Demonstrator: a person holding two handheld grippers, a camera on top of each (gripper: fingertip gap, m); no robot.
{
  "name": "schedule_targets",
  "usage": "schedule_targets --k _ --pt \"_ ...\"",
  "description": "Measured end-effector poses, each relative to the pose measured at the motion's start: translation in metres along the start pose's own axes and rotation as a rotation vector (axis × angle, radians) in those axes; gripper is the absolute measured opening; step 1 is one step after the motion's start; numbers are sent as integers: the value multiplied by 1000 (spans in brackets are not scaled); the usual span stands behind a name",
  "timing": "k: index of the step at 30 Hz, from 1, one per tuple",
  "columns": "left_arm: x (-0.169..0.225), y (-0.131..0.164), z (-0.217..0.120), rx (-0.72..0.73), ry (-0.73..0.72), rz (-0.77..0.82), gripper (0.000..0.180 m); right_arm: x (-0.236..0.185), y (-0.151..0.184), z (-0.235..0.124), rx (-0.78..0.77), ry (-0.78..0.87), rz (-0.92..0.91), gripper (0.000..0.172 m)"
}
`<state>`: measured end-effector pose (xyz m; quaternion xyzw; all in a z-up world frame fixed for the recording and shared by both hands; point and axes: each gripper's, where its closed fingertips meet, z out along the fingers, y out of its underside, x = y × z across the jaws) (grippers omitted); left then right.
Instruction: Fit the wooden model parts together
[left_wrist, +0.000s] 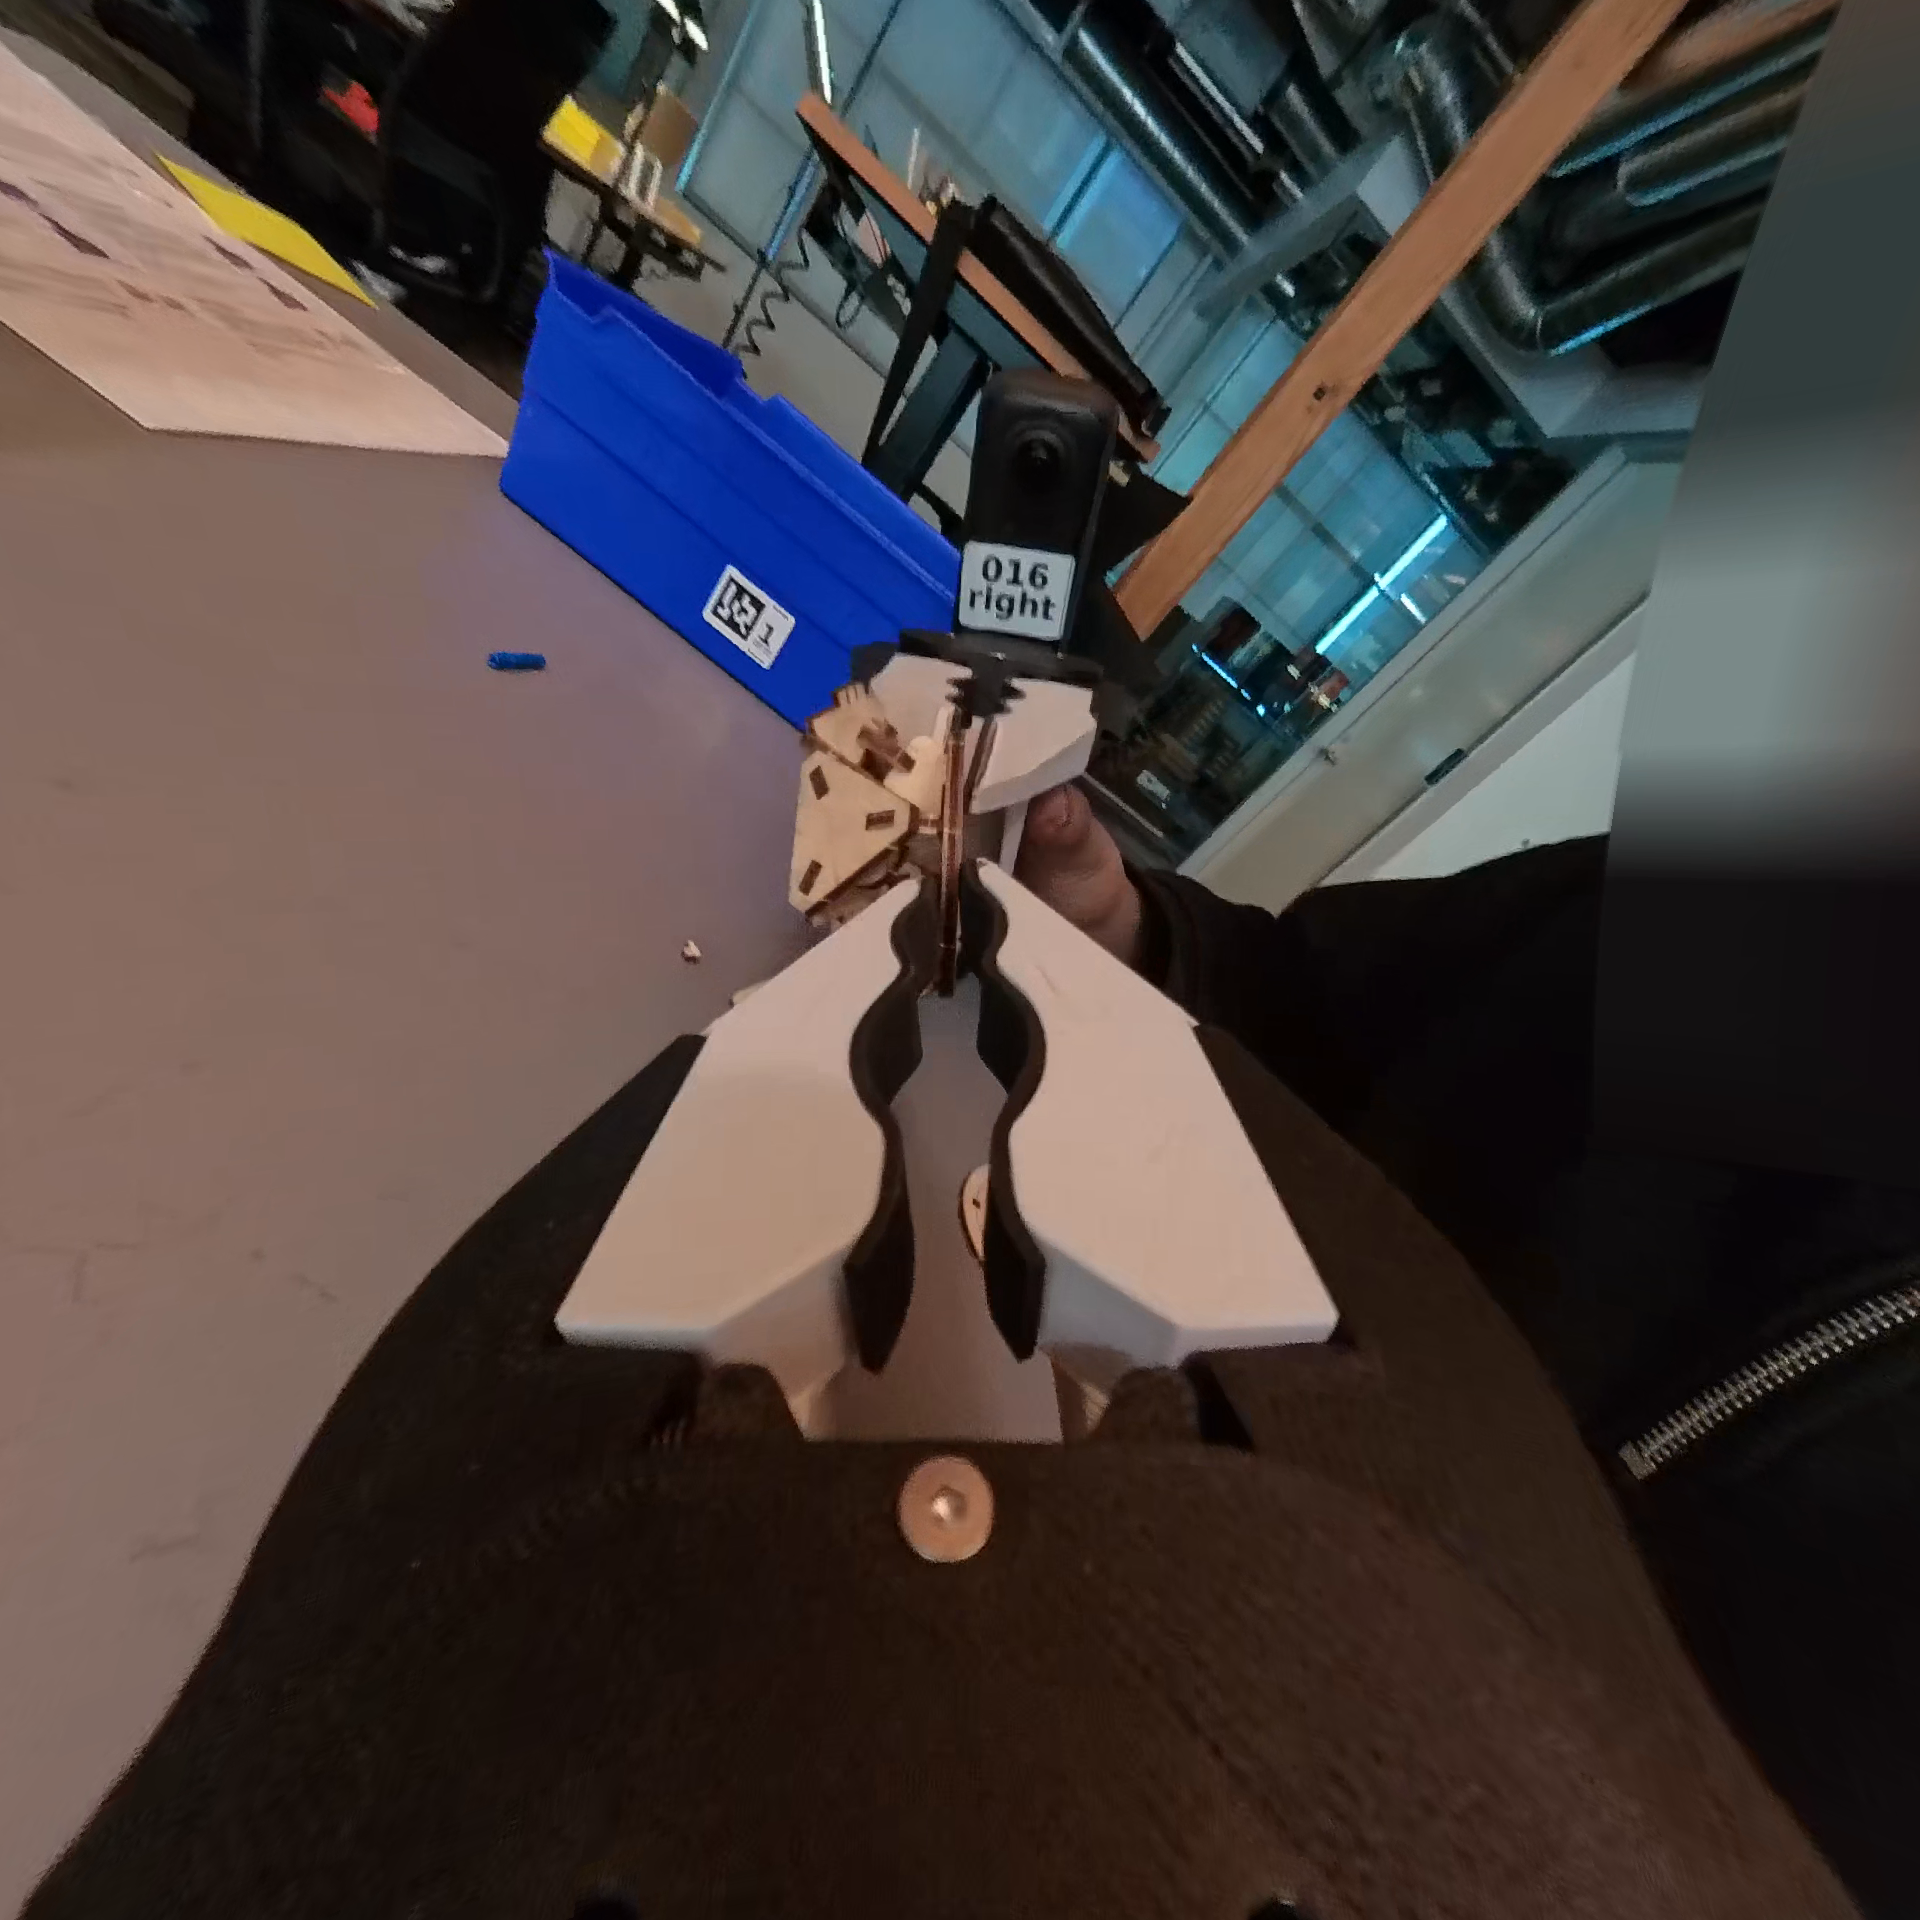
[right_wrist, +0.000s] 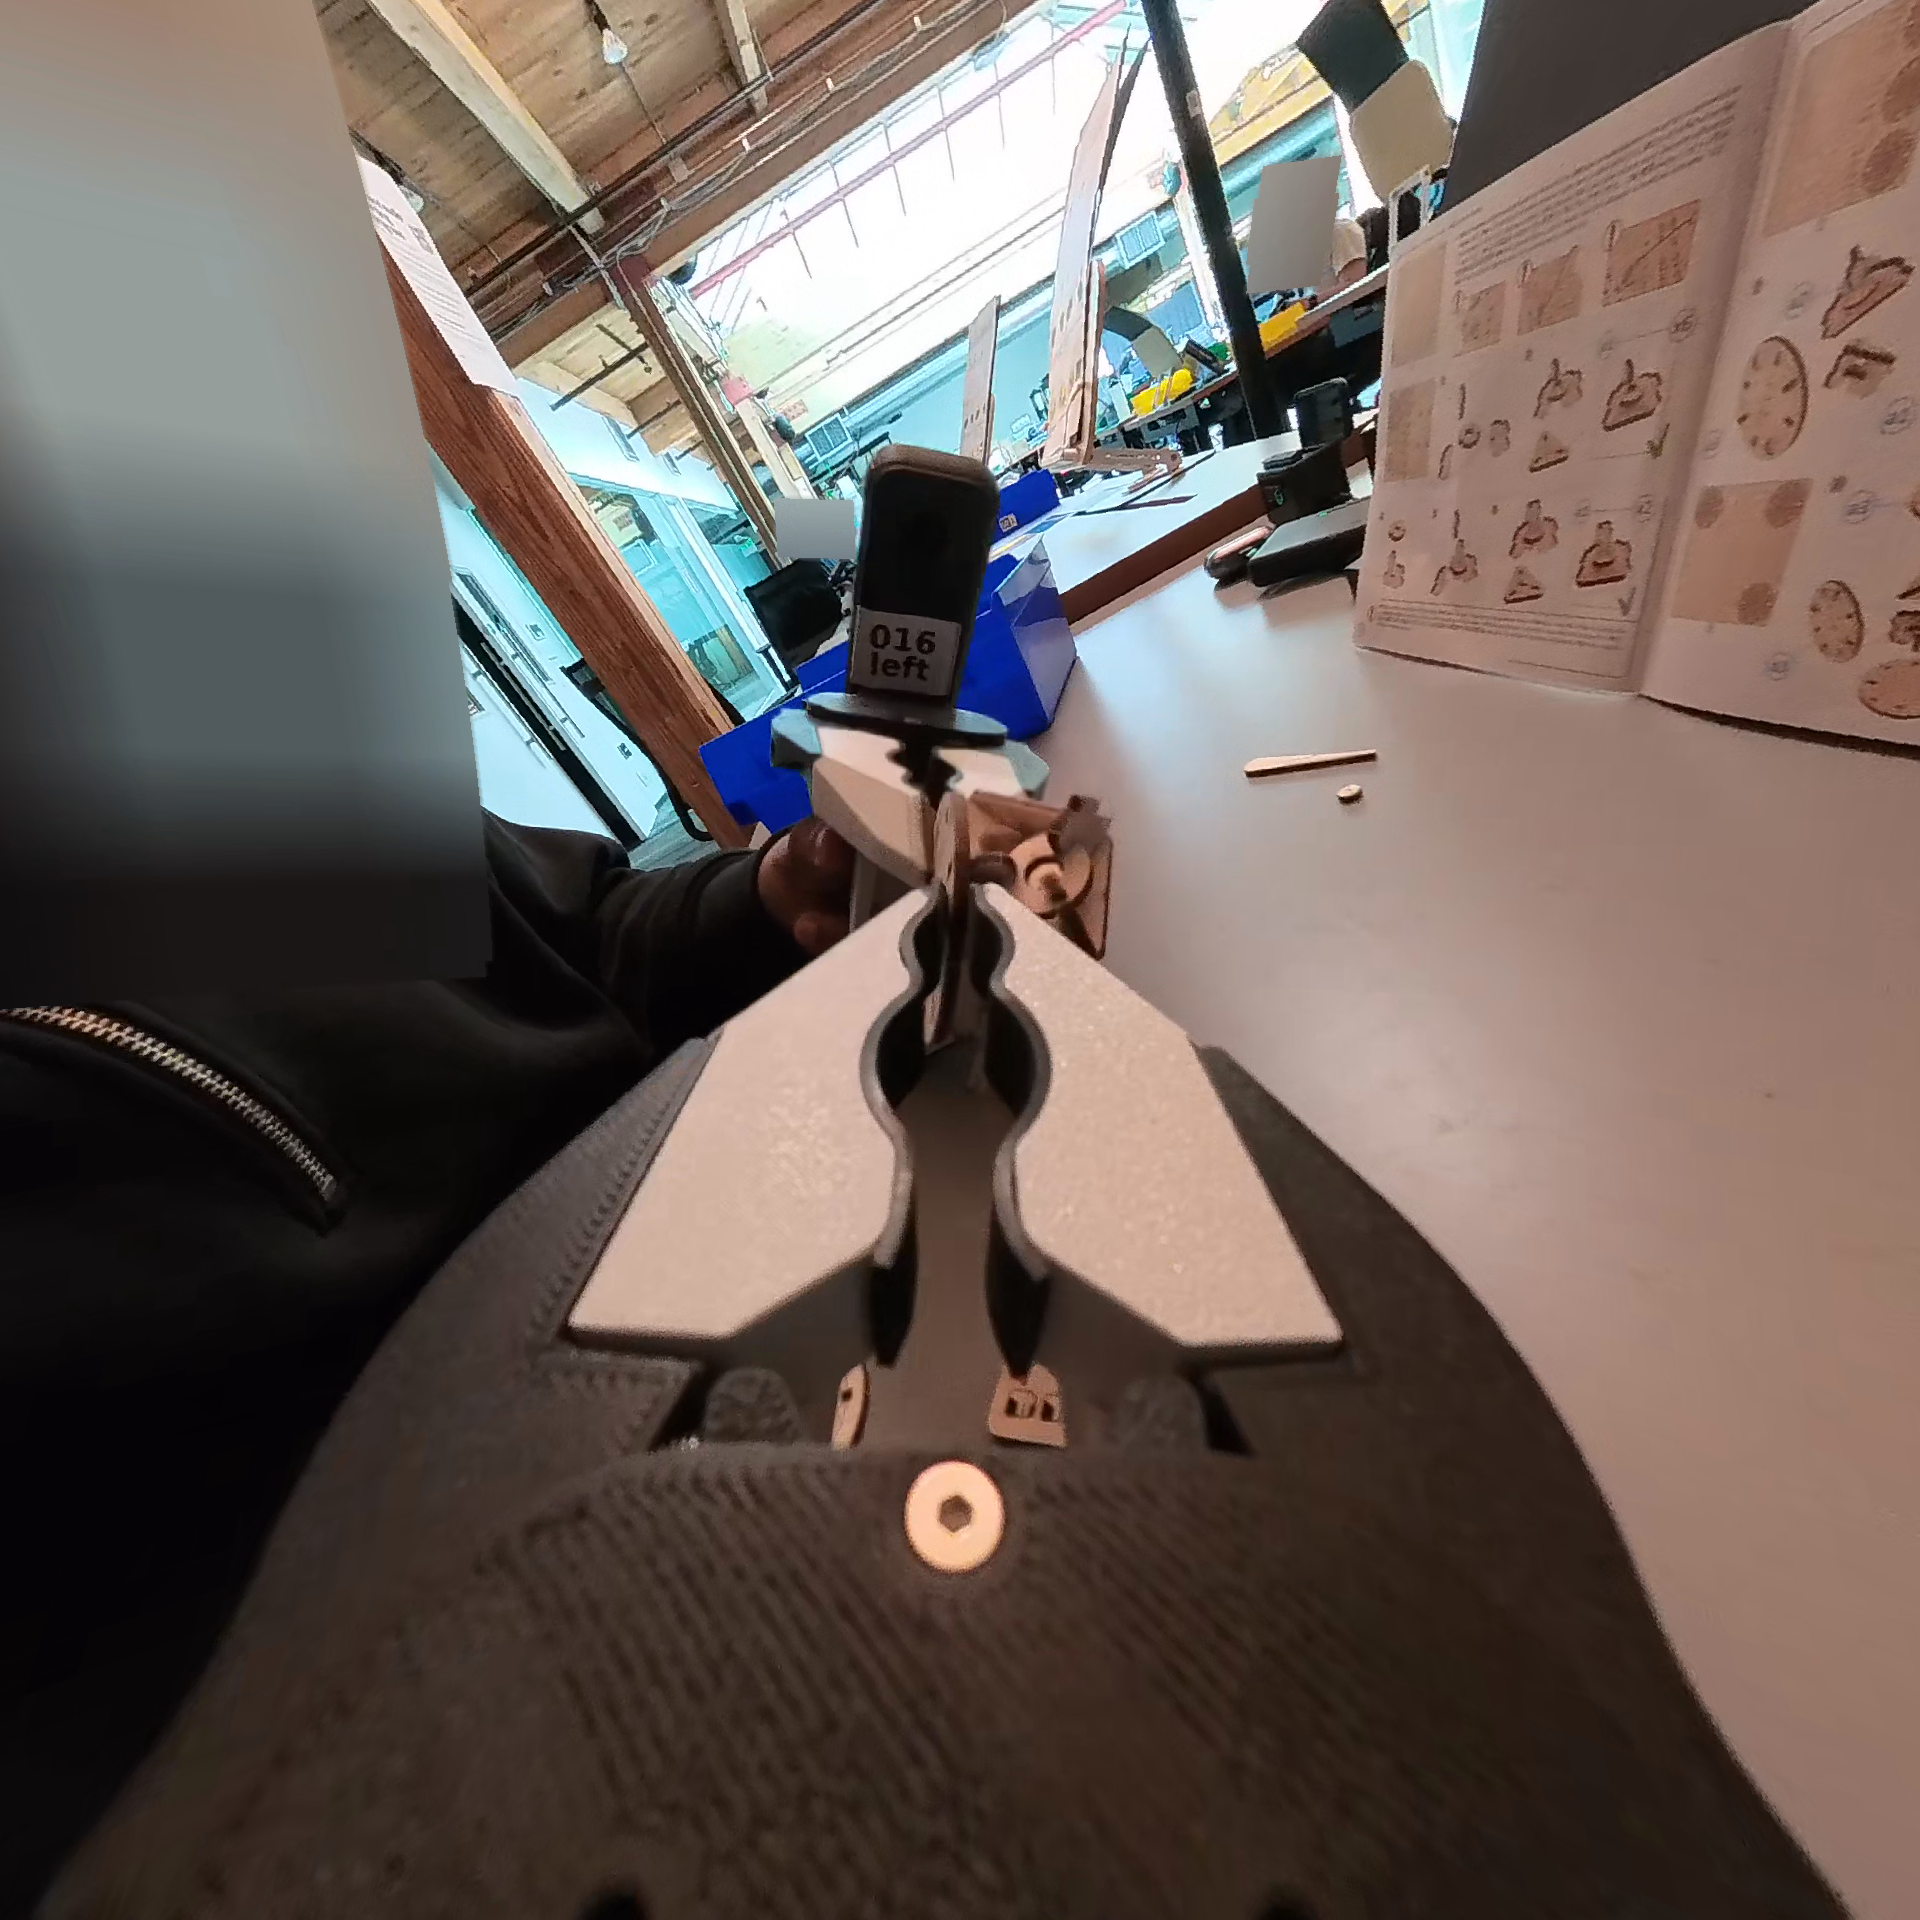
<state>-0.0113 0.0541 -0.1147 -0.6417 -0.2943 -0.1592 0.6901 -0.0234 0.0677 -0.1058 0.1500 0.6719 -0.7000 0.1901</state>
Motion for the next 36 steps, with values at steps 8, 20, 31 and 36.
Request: schedule_targets --k 8,20,31,36 --pt "2 5 3 -30 35 -55 2 0 -2 0 22 -11 29 2" --pt "0 -1 -1 4 17 -38 2 1 5 2 -19 -32 65 12" --pt "-4 0 -2 -15 -30 4 2 4 15 -1 -154 43 -75 5" --pt "-6 2 -2 -32 -46 17 2 6 20 -2 -207 84 -172 6"
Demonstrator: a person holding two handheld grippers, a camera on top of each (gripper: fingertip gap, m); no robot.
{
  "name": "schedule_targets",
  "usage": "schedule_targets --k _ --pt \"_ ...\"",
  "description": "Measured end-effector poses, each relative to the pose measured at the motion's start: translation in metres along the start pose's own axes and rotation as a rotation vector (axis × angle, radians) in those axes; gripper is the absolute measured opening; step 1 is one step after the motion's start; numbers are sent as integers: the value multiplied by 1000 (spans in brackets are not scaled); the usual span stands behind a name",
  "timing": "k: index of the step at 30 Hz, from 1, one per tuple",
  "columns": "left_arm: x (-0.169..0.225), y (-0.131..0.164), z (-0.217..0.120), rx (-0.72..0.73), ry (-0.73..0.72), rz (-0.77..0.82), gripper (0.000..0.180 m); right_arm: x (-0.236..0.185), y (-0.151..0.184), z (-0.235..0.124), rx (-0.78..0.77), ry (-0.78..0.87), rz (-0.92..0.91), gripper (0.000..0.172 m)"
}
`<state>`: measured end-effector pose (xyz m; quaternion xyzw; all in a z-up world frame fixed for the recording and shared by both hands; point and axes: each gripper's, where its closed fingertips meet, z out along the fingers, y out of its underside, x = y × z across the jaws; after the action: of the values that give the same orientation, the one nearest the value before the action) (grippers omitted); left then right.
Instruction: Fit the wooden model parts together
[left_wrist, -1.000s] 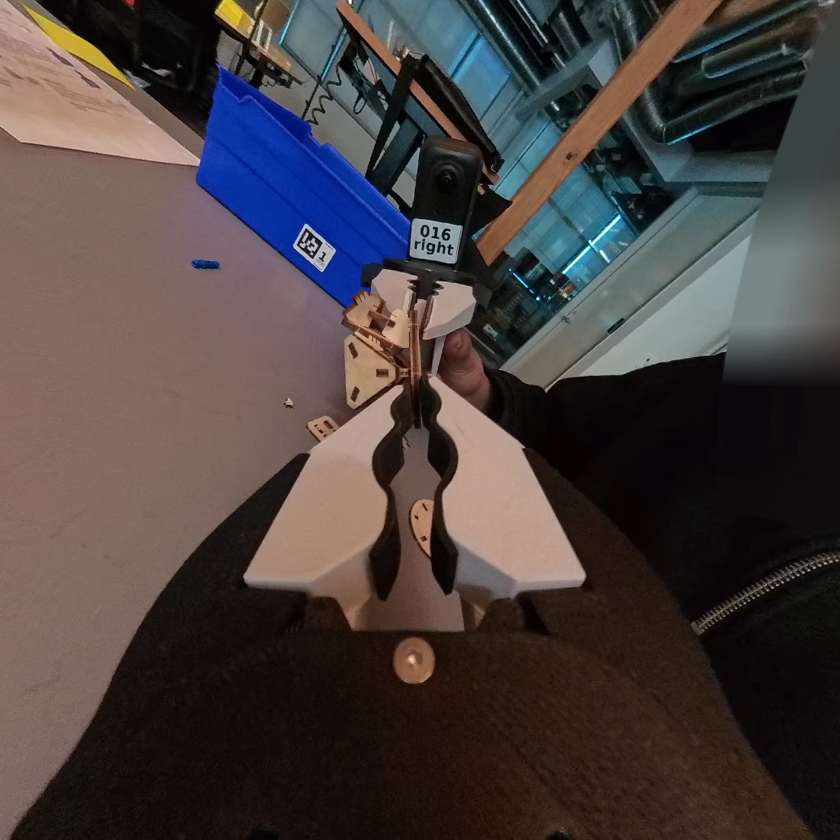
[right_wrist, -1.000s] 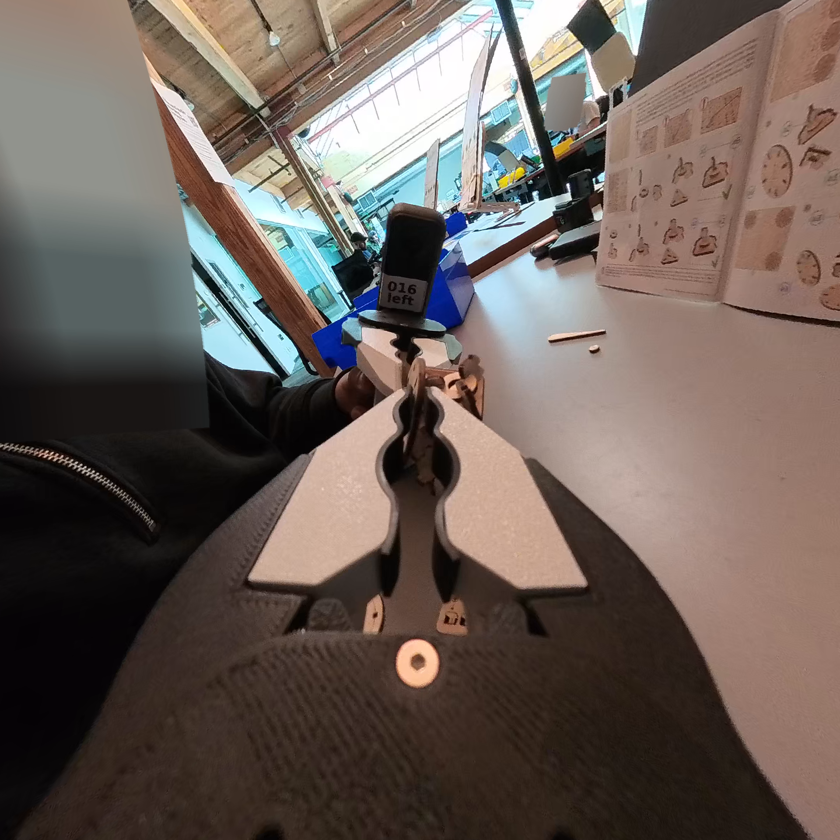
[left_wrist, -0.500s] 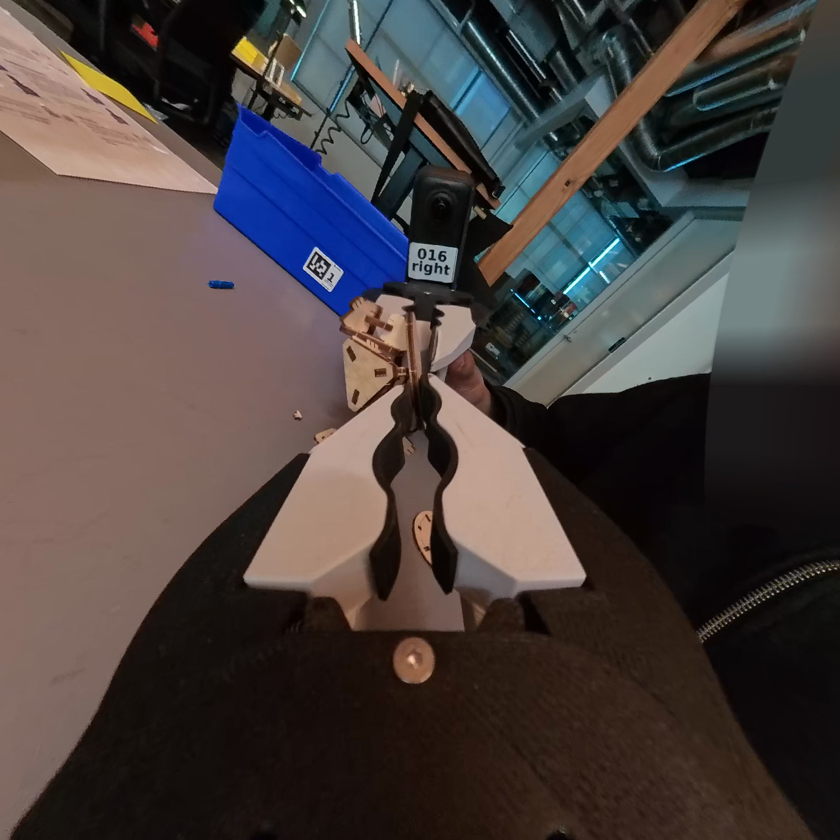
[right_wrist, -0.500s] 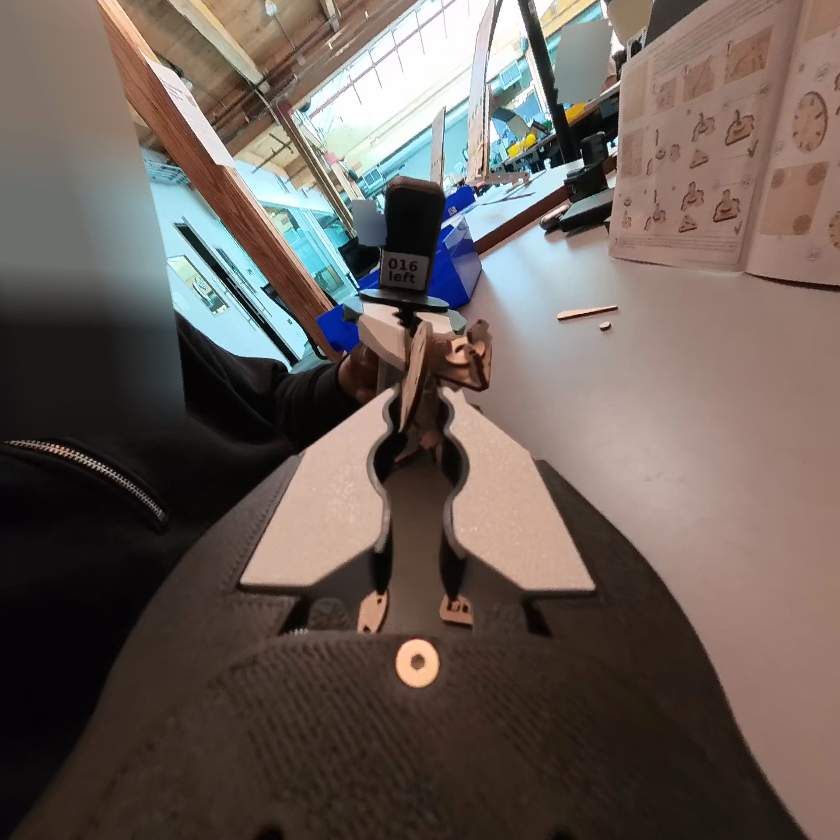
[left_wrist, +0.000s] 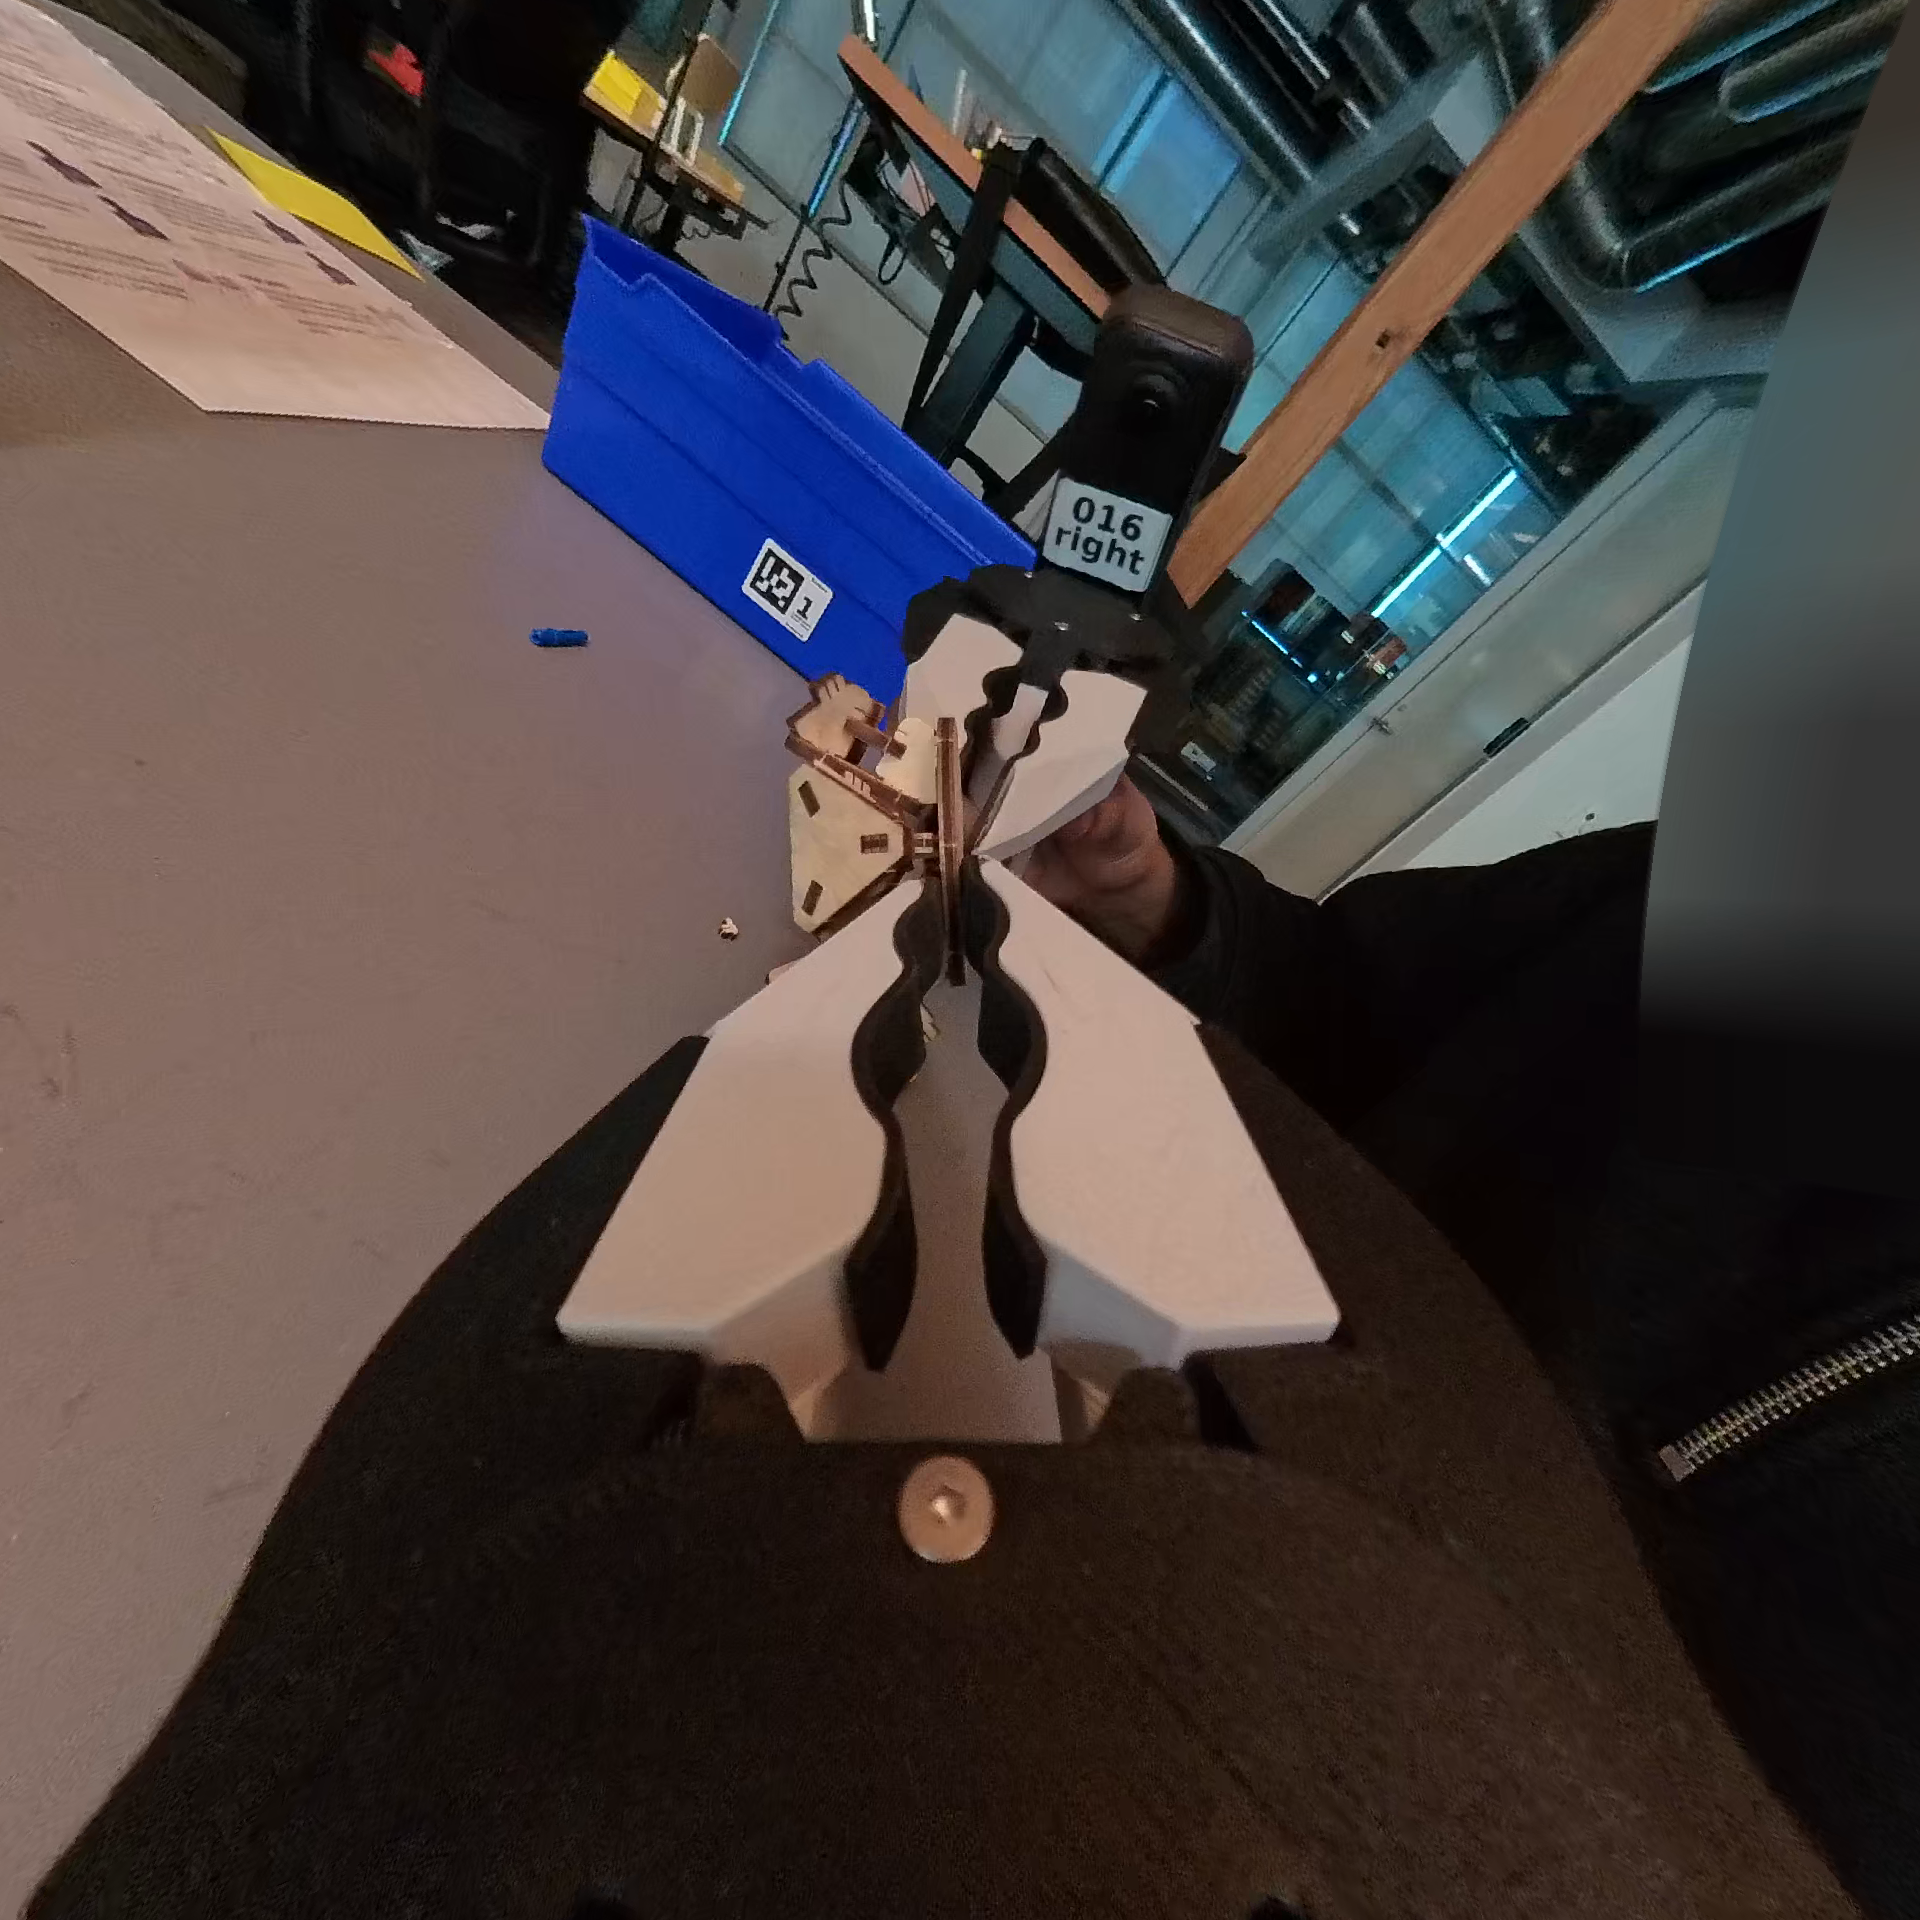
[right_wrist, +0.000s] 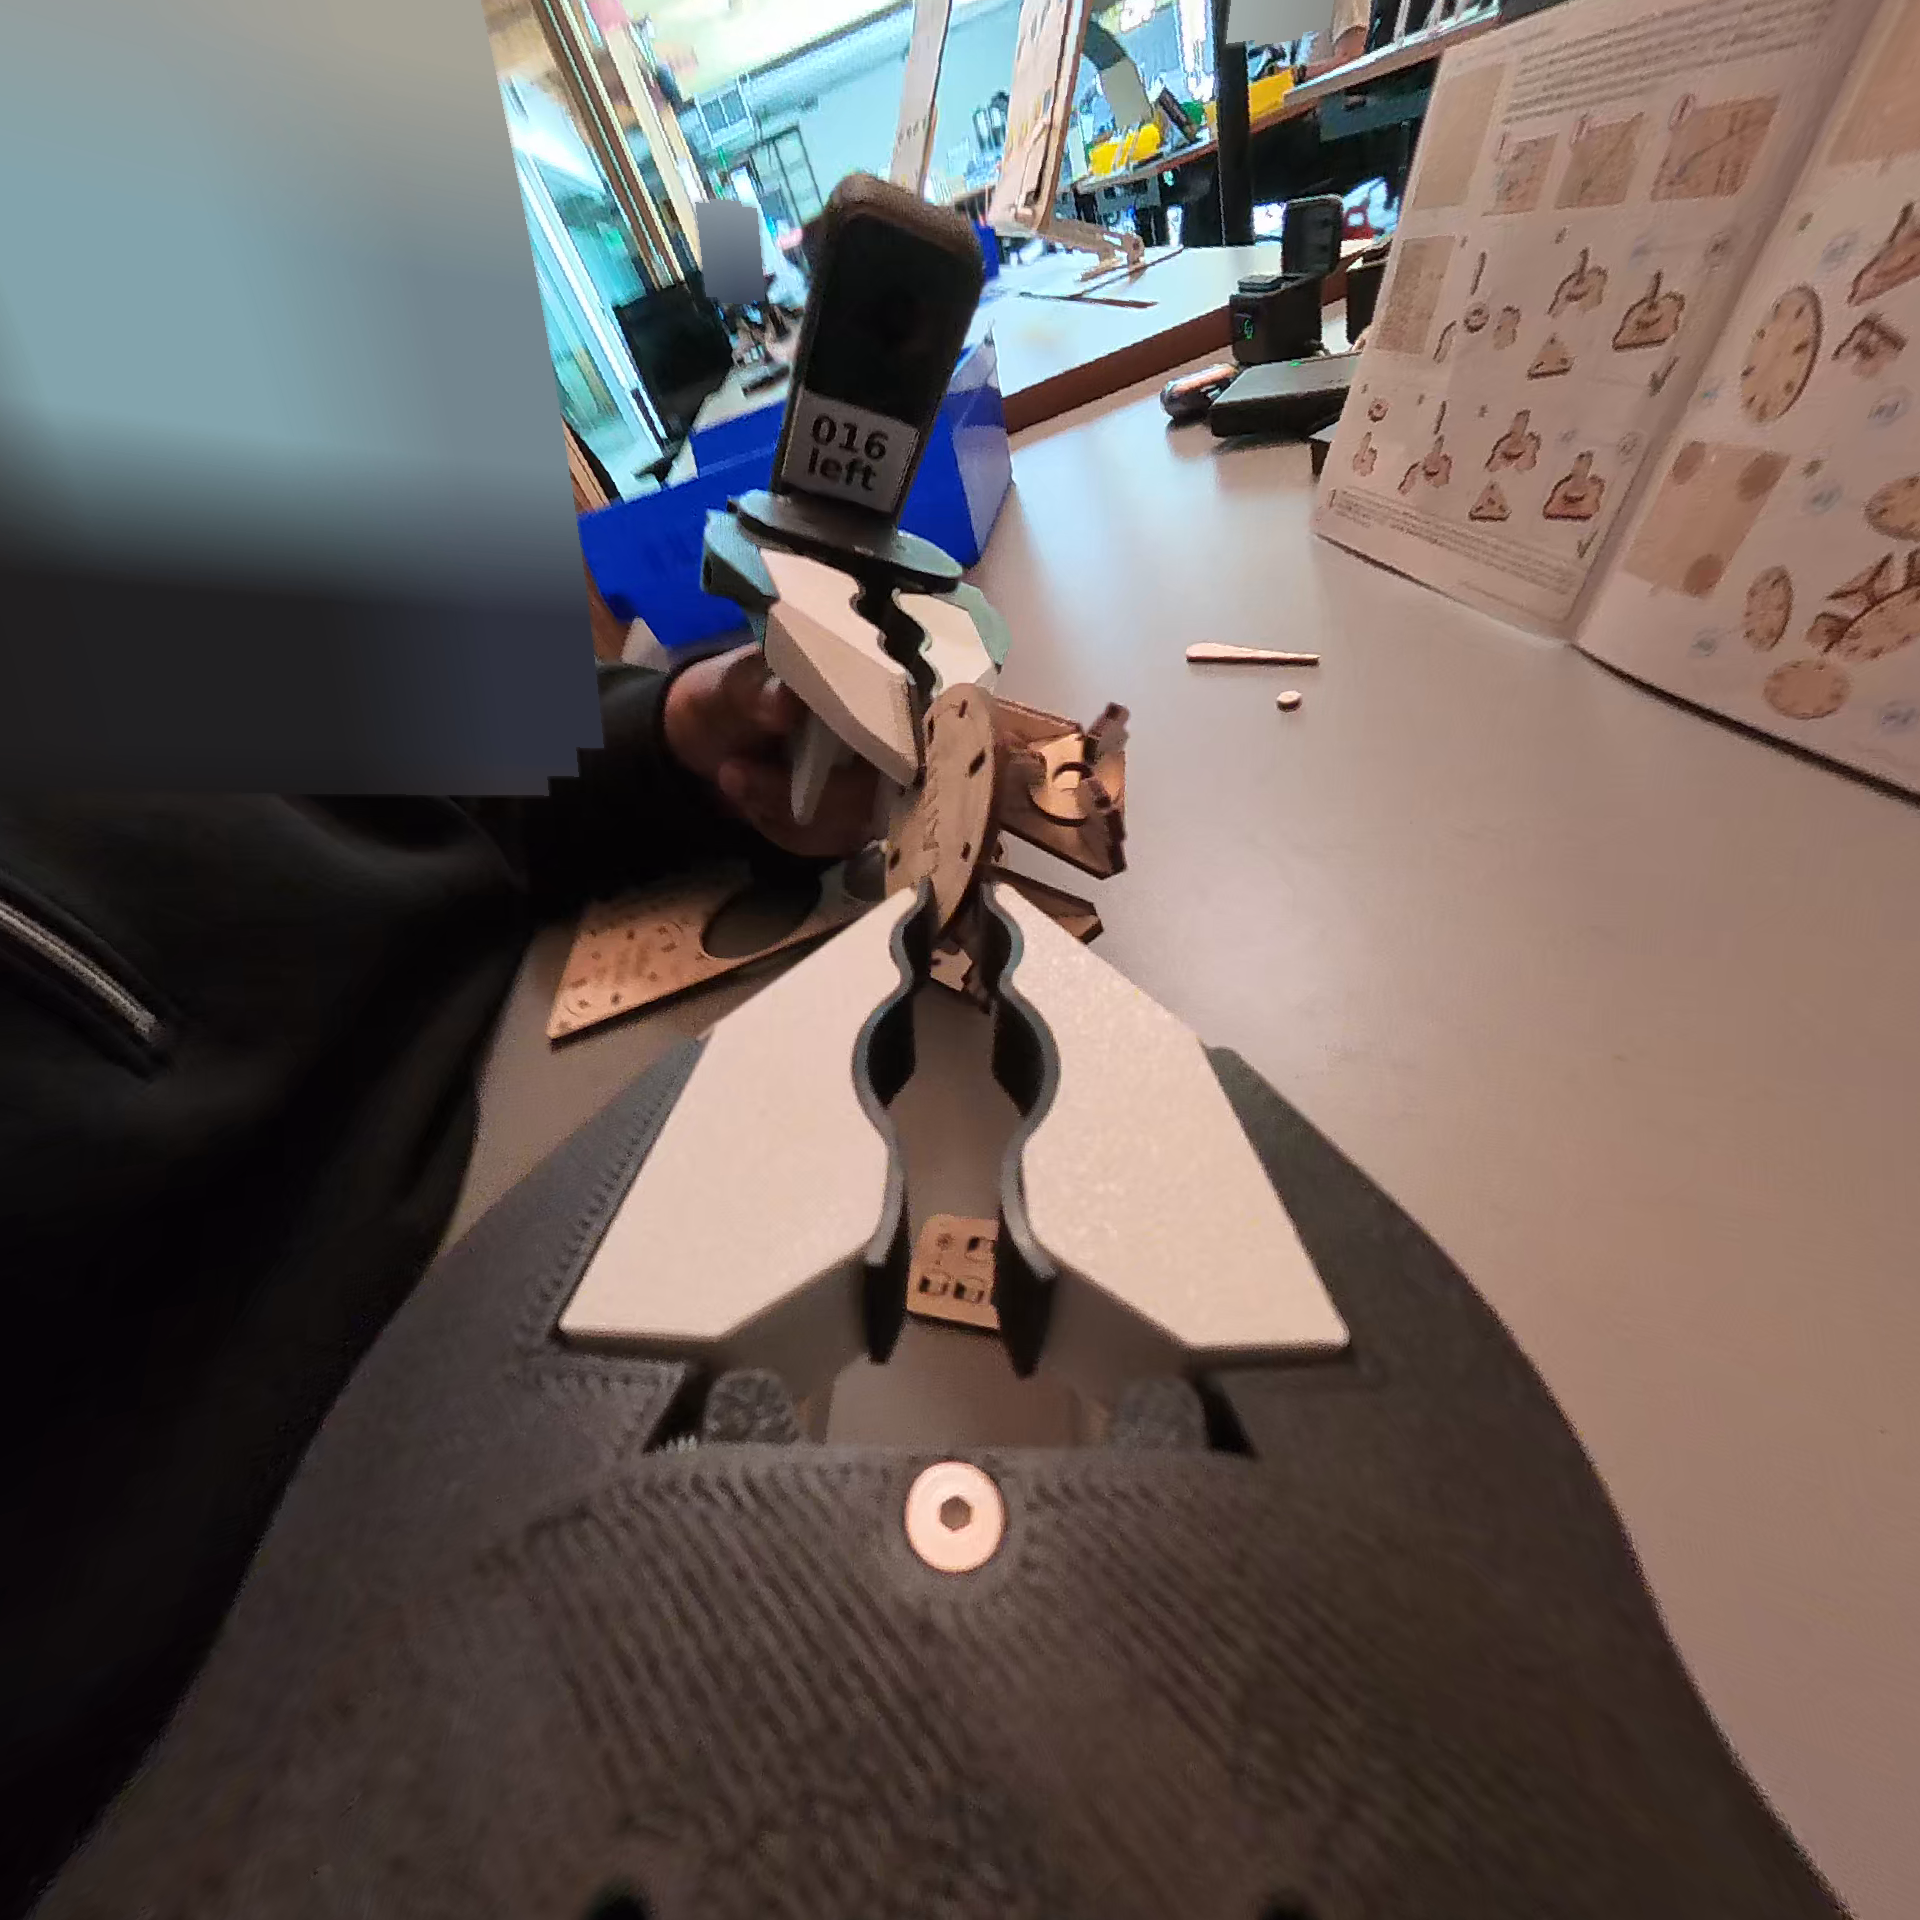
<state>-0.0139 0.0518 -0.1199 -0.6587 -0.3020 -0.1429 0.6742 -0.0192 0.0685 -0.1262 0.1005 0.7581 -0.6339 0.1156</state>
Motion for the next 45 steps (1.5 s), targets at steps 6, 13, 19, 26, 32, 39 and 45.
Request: schedule_targets --k 6,13,19,26,32,39,45 --pt "-4 7 3 -50 -46 38 2 5 12 0 -123 94 -170 8" --pt "-8 16 6 -114 -111 127 4 12 25 0 -249 189 -294 10" --pt "-12 22 10 -142 -143 137 5 18 34 0 -310 234 -302 10" --pt "-14 24 11 -128 -144 88 6 20 36 -1 -339 284 -329 9" --pt "-16 24 10 -124 -152 81 6 22 36 0 -324 286 -329 9" --pt "-20 8 0 -60 -132 32 2 18 15 1 -203 259 -303 17" --pt "-22 12 1 -83 -146 53 2 13 -5 0 -96 317 -435 42"
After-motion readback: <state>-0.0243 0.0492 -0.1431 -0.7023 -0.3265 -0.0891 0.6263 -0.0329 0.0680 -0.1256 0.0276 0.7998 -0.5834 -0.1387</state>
